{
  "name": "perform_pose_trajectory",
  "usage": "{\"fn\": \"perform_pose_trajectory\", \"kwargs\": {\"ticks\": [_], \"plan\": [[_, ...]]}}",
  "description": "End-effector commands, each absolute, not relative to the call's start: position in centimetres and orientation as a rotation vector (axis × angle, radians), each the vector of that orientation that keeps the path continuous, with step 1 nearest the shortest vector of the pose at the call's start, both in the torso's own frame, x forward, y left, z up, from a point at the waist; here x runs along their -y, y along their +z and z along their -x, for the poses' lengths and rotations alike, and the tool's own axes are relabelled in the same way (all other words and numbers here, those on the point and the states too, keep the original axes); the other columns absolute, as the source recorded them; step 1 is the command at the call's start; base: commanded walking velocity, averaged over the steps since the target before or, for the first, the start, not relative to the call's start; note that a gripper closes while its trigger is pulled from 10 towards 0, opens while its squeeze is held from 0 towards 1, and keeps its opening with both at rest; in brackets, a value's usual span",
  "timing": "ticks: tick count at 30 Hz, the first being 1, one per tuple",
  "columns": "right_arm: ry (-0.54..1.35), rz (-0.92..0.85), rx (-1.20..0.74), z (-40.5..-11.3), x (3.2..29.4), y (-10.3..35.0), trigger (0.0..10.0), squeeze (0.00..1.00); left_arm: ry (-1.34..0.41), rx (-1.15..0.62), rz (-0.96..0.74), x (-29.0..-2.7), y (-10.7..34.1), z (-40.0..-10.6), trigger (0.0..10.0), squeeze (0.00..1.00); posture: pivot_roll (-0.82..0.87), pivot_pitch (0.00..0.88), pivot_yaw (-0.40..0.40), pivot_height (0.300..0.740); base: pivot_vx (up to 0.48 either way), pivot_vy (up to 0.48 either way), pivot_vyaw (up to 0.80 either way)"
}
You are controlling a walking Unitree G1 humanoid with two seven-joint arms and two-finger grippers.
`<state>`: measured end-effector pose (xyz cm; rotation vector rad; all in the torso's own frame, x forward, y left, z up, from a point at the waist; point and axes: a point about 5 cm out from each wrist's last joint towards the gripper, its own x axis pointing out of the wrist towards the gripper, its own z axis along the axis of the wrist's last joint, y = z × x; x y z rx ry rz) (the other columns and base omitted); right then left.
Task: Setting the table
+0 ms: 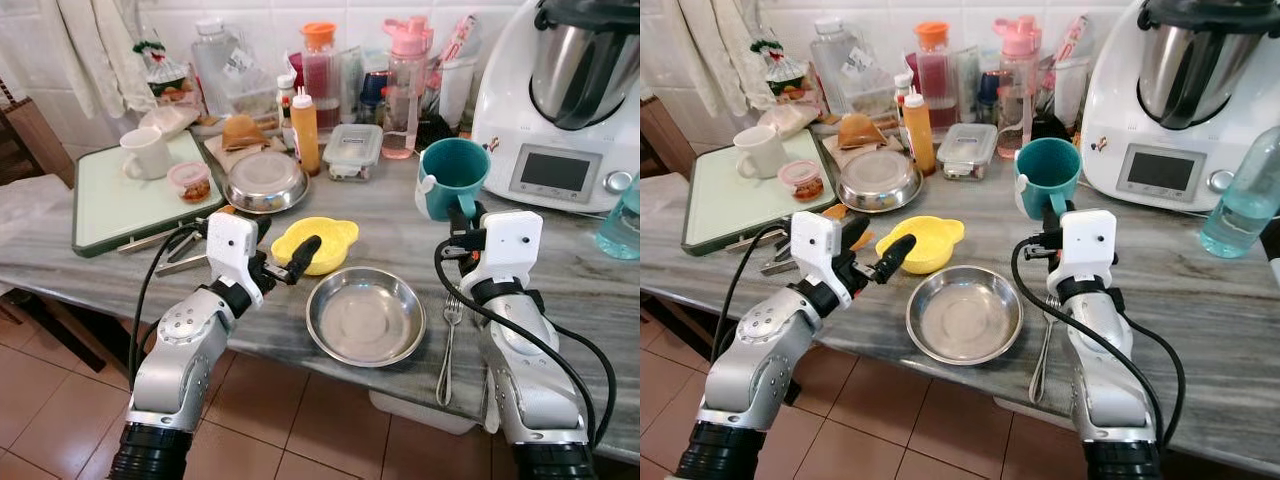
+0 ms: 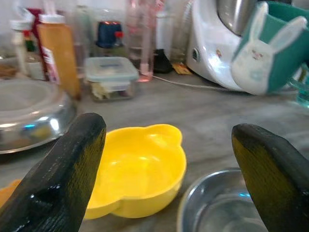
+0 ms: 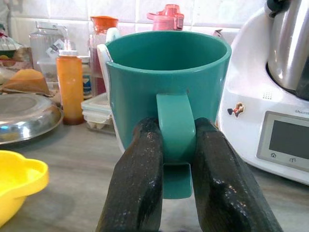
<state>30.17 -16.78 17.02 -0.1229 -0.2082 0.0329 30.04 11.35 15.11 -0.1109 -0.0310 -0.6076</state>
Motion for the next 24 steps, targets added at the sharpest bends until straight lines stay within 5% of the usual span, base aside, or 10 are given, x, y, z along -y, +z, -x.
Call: {"fn": "perform_pose_trajectory", "kwargs": {"ticks": [1,10,24], "plan": [[0.046,0.102,0.229,-30.4,16.5,17.9,10.0,0.00,-0.634,0.014,0.100,-11.5,15.0,-29.8,10.0,0.00,-0.06,0.000,0.082,0.740,0.000,0.000,0.00],[0.232,0.011,0.115,-29.8,14.9,16.6,10.0,0.00,-0.725,-0.024,0.085,-11.4,14.4,-28.0,10.0,0.00,-0.05,0.000,0.080,0.740,0.000,0.000,0.00],[0.260,0.057,0.060,-29.1,14.6,15.4,10.0,0.00,-0.786,-0.054,0.076,-11.6,14.5,-26.9,10.0,0.00,-0.04,0.022,0.077,0.740,0.000,0.000,0.00]]}}
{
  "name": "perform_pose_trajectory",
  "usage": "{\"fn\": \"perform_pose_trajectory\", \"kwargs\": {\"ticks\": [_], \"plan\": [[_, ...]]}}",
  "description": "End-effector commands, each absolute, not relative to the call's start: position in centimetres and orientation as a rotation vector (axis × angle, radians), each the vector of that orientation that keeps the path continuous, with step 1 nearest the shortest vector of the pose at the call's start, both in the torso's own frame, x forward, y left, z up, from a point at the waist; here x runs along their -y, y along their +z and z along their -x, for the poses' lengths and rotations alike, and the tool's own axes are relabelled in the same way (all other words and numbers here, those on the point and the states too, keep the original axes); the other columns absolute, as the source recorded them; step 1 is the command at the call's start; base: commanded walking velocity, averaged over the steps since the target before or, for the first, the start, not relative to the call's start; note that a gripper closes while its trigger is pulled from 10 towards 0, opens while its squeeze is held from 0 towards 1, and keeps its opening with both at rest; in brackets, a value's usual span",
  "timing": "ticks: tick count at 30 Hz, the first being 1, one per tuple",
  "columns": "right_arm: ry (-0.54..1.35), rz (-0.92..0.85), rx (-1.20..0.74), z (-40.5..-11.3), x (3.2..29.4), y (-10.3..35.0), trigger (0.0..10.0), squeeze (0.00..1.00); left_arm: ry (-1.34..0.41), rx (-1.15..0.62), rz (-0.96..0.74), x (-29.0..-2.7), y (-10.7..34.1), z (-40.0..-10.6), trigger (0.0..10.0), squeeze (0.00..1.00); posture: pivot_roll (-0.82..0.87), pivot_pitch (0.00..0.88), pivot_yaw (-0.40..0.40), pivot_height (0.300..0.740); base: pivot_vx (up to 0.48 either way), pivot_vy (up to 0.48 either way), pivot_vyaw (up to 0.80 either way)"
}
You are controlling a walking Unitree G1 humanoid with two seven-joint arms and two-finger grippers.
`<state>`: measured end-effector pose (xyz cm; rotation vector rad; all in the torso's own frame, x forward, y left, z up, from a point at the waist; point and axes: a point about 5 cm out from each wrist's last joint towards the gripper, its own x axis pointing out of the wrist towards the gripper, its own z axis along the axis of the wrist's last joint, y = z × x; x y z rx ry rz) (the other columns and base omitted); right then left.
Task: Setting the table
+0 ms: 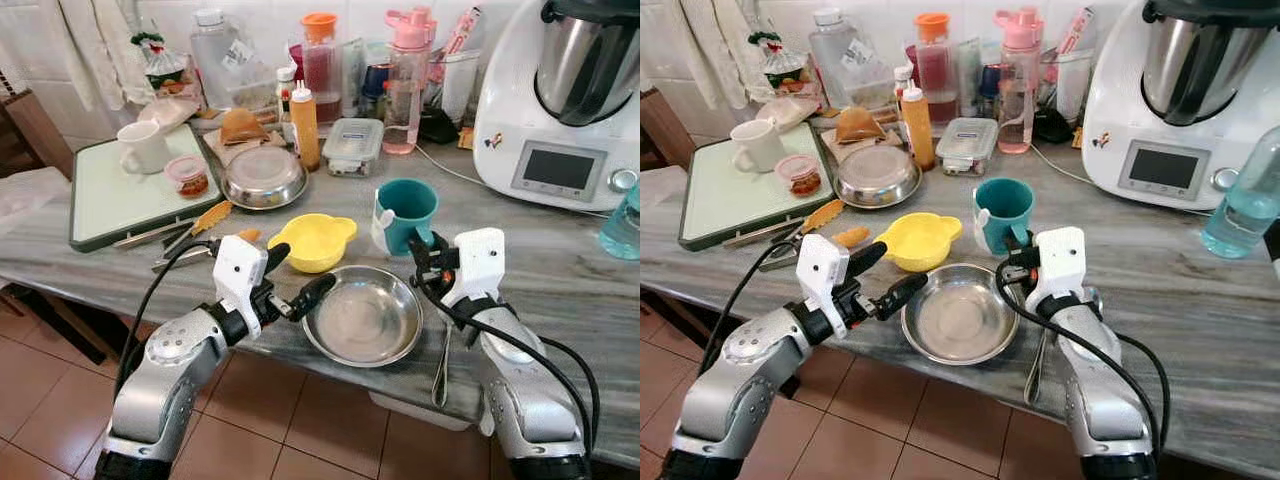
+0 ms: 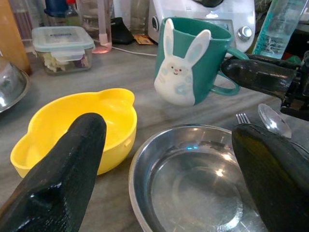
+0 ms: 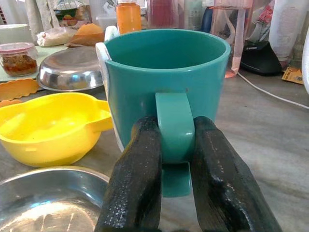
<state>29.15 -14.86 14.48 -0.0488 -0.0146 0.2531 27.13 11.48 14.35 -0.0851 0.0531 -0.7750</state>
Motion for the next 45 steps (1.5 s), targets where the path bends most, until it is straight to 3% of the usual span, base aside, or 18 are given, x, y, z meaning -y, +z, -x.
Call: {"fn": "perform_pose_trajectory", "kwargs": {"ticks": [1,36,37,38,39,40,41,45], "plan": [[0.256,0.057,0.059,-29.2,14.7,15.4,10.0,0.00,-0.786,-0.057,0.078,-11.6,14.5,-26.8,10.0,0.00,-0.04,0.022,0.076,0.740,0.000,0.000,0.00],[0.252,0.086,-0.014,-29.8,15.1,12.4,10.0,0.00,-0.900,-0.114,0.096,-10.3,14.3,-25.3,10.0,0.00,-0.01,0.055,0.073,0.740,0.000,0.000,0.00],[0.253,0.085,-0.015,-29.8,15.1,12.3,10.0,0.63,-0.903,-0.117,0.095,-10.2,14.3,-25.2,10.0,0.00,-0.02,0.056,0.072,0.740,0.000,0.000,0.00],[0.253,0.086,-0.016,-29.8,15.1,12.3,10.0,0.63,-0.907,-0.119,0.094,-10.2,14.3,-25.2,10.0,0.00,-0.02,0.056,0.072,0.740,0.000,0.000,0.00],[0.257,0.084,-0.015,-29.8,15.0,12.3,10.0,0.74,-0.907,-0.119,0.093,-10.2,14.3,-25.2,10.0,0.00,-0.01,0.059,0.073,0.740,0.000,0.000,0.00],[0.259,0.083,-0.014,-29.8,15.0,12.2,10.0,0.74,-0.906,-0.119,0.093,-10.2,14.3,-25.2,10.0,0.00,-0.01,0.057,0.073,0.740,0.000,0.000,0.00],[0.259,0.083,-0.015,-29.7,14.9,12.2,10.0,1.00,-0.904,-0.119,0.092,-10.3,14.3,-25.2,10.0,0.00,-0.01,0.056,0.072,0.740,0.000,0.000,0.00],[0.261,0.080,-0.018,-29.6,14.8,12.0,10.0,1.00,-0.900,-0.117,0.090,-10.3,14.3,-25.3,10.0,0.00,-0.01,0.055,0.070,0.740,0.000,0.000,0.00]]}}
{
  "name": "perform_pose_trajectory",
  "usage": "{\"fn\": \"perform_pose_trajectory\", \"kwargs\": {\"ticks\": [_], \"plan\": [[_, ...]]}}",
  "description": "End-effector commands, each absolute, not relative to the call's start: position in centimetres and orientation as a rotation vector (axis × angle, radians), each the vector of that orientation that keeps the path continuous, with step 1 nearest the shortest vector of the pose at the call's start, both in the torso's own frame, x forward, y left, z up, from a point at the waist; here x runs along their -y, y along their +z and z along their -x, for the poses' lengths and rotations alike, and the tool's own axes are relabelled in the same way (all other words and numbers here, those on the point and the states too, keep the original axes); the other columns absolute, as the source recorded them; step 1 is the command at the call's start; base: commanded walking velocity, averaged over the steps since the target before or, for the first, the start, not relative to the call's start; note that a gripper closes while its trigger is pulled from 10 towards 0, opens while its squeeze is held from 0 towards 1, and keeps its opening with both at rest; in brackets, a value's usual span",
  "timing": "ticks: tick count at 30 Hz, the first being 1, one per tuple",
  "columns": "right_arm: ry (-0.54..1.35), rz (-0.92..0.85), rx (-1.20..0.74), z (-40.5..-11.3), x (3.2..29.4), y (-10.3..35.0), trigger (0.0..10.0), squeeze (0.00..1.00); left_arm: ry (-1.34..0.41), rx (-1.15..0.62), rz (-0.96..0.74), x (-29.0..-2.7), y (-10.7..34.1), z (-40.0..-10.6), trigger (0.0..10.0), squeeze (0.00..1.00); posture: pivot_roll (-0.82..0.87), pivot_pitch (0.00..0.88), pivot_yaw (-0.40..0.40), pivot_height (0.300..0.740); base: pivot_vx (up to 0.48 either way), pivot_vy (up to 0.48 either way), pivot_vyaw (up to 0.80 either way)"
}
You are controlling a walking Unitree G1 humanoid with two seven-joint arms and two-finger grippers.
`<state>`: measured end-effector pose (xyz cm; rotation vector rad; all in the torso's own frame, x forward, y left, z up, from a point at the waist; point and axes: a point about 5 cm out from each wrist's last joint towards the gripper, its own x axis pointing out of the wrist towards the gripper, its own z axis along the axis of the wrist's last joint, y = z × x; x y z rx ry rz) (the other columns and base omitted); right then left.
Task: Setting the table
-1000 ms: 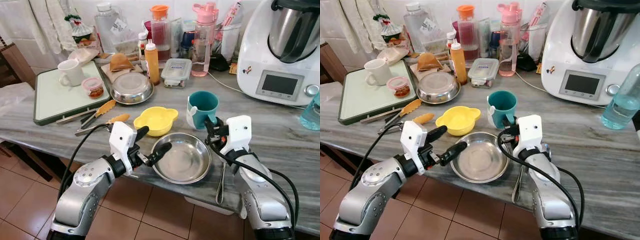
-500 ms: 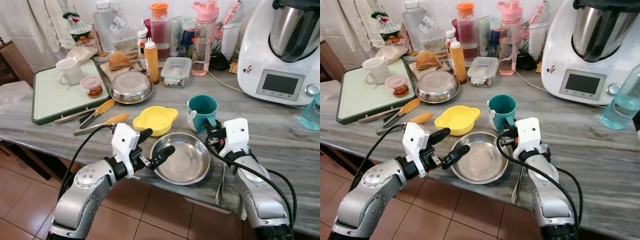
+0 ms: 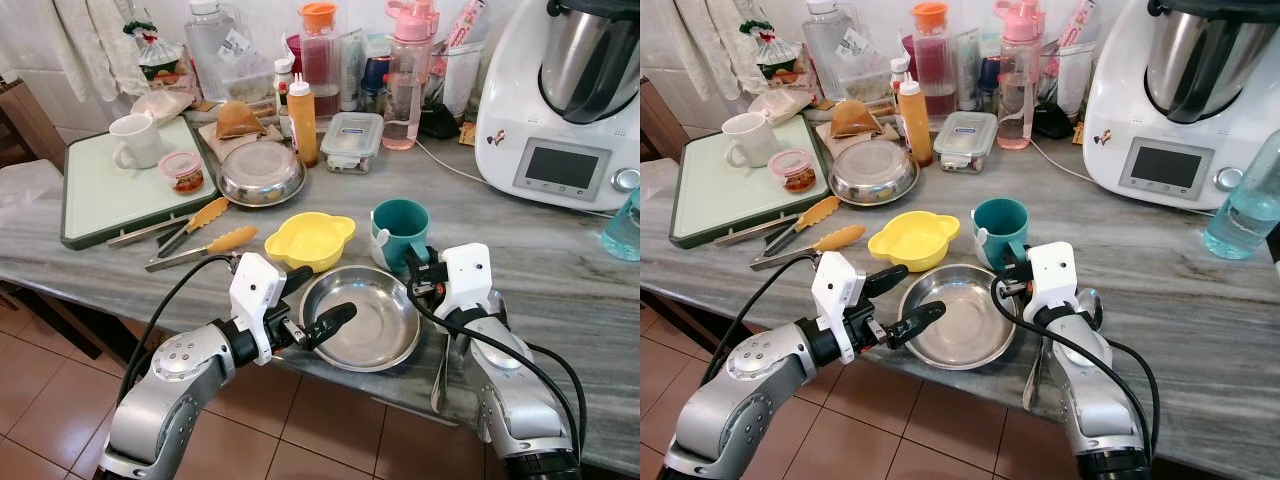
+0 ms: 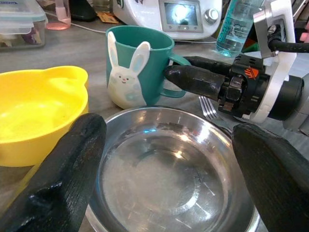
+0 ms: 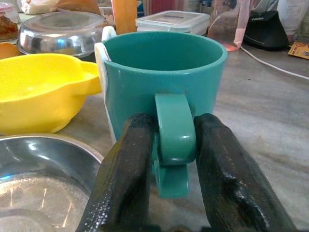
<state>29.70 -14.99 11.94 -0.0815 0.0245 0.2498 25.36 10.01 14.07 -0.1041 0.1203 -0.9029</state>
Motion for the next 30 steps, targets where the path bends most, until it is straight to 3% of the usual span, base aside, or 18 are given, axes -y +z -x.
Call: {"fn": "perform_pose_trajectory", "kwargs": {"ticks": [1,30], "plan": [[0.264,0.078,-0.019,-29.6,14.6,11.9,10.0,1.00,-0.901,-0.117,0.089,-10.3,14.3,-25.2,10.0,0.00,-0.01,0.054,0.072,0.740,0.000,0.000,0.00],[0.262,0.102,0.154,-28.9,14.4,16.7,10.0,1.00,-0.896,-0.108,0.081,-10.5,14.5,-25.5,10.0,0.00,-0.01,0.035,0.073,0.740,0.000,0.000,0.00]]}}
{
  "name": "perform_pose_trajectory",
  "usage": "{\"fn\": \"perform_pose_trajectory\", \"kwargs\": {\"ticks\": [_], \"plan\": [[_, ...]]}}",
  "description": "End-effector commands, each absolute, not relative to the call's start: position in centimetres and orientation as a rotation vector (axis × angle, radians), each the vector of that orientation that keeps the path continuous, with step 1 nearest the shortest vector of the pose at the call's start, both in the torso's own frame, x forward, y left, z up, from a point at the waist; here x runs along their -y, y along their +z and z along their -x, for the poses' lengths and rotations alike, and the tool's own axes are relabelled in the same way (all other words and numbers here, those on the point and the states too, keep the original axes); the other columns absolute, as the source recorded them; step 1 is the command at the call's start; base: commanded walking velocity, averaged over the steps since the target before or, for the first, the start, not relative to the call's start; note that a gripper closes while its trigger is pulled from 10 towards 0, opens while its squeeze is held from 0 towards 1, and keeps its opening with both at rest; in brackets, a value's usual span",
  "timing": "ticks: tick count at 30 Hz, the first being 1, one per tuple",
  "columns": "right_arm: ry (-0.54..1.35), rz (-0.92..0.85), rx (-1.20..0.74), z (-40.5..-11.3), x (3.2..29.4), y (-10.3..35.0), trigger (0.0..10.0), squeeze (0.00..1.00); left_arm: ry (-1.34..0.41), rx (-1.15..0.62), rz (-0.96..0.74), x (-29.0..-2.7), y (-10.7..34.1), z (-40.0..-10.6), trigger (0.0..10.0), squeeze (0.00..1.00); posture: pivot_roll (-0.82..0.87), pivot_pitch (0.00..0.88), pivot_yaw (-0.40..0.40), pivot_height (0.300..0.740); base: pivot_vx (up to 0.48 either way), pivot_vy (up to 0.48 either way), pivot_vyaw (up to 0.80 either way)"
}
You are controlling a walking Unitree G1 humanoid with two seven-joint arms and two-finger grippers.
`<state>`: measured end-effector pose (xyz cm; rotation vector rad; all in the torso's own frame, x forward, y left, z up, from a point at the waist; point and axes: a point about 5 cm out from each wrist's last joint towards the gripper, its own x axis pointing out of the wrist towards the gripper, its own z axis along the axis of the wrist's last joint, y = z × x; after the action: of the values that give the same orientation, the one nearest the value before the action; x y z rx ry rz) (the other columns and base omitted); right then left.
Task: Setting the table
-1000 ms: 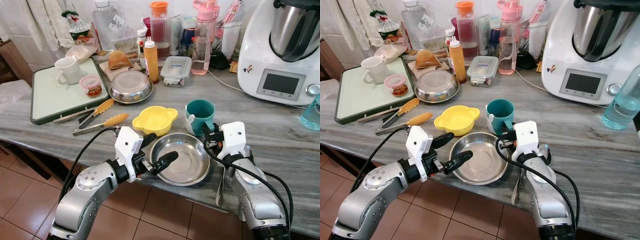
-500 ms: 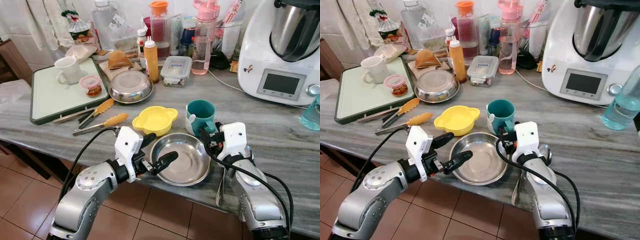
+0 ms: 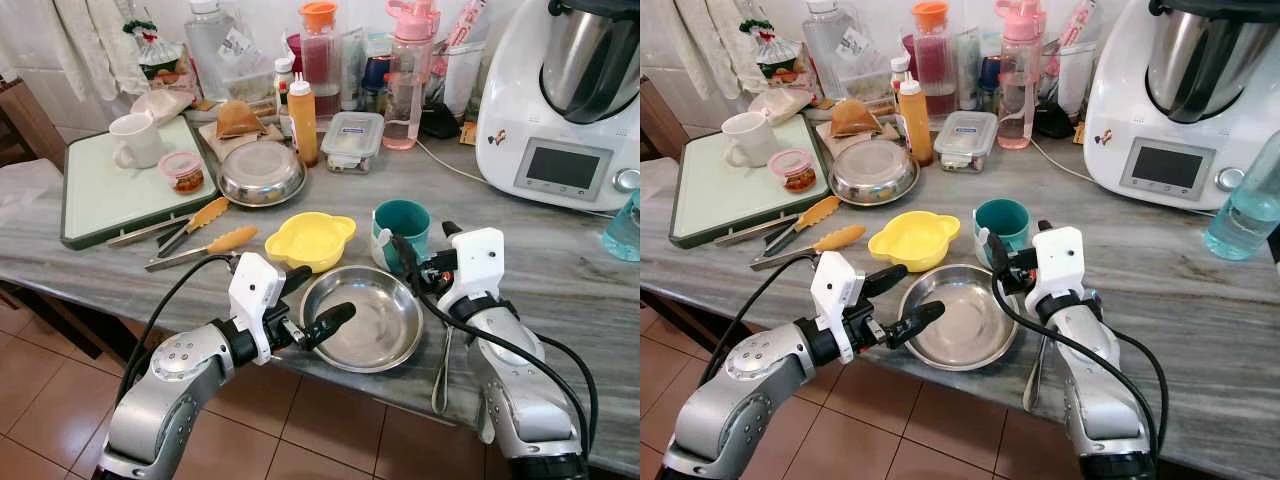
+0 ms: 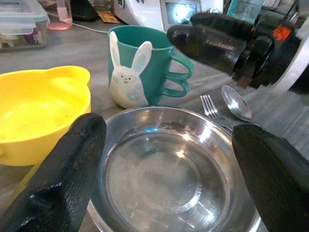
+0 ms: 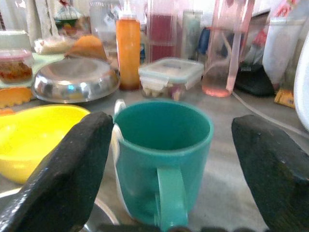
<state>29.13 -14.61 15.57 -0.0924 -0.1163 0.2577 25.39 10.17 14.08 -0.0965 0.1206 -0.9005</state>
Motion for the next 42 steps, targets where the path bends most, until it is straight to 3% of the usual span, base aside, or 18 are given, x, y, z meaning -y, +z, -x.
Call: {"fn": "perform_pose_trajectory", "kwargs": {"ticks": [1,18,27,35,42], "plan": [[0.262,0.102,0.154,-28.9,14.4,16.7,10.0,1.00,-0.896,-0.108,0.081,-10.5,14.5,-25.5,10.0,0.00,-0.01,0.035,0.073,0.740,0.000,0.000,0.00],[0.261,0.075,0.268,-28.6,12.4,20.0,10.0,1.00,-0.756,-0.012,0.112,-10.7,15.7,-26.6,10.0,0.00,0.00,0.011,0.053,0.740,0.000,0.000,0.00],[0.224,0.054,0.249,-28.3,12.6,19.7,10.0,1.00,-0.470,0.017,0.006,-13.1,14.9,-28.2,10.0,0.00,-0.01,0.000,0.071,0.740,0.000,0.000,-0.12],[0.226,0.041,0.241,-28.5,12.6,19.7,10.0,1.00,-0.366,0.035,0.031,-13.2,15.0,-28.6,10.0,0.00,-0.01,0.000,0.052,0.740,0.000,0.000,-0.76],[0.219,0.045,0.249,-28.8,12.9,20.1,10.0,1.00,-0.295,0.053,0.009,-14.0,15.0,-29.1,10.0,0.00,-0.01,0.000,0.048,0.740,0.000,0.000,0.00]]}}
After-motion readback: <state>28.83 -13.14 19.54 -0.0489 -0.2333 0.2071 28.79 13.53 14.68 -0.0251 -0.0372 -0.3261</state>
